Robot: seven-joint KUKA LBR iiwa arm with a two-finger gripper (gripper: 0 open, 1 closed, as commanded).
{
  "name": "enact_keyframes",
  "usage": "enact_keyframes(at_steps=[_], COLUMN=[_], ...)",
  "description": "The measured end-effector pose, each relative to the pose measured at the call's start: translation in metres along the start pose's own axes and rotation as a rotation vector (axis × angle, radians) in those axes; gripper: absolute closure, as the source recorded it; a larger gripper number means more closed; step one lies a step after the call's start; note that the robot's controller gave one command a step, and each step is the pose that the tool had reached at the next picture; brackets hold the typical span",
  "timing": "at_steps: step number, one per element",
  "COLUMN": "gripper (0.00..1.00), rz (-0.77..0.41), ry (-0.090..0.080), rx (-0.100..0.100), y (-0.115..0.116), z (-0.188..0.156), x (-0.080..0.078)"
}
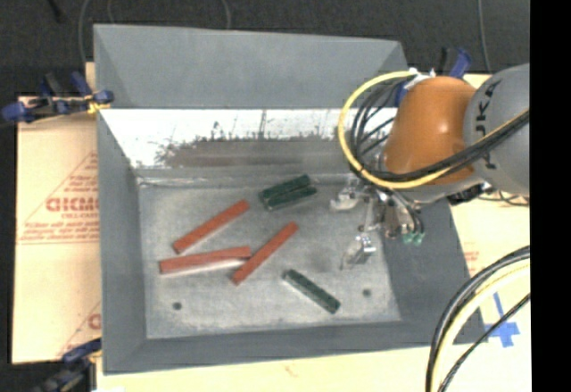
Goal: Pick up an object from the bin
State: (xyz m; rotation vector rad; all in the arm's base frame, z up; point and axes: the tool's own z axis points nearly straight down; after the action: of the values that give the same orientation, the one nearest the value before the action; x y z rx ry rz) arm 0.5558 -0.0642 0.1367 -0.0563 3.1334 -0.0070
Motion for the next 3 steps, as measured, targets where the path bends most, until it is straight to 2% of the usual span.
enact_keyframes(at_steps=[1,2,3], gripper=[0.00,1.00,0.00], rz=[0.003,0.157,0.152], ry=[0.007,-0.035,0.003], rx=[-0.006,0.001,-0.005], y=[0.023,0.061,0.066], z=[0.022,0.052,0.058], x=[-0.016,-0.078,-0.070])
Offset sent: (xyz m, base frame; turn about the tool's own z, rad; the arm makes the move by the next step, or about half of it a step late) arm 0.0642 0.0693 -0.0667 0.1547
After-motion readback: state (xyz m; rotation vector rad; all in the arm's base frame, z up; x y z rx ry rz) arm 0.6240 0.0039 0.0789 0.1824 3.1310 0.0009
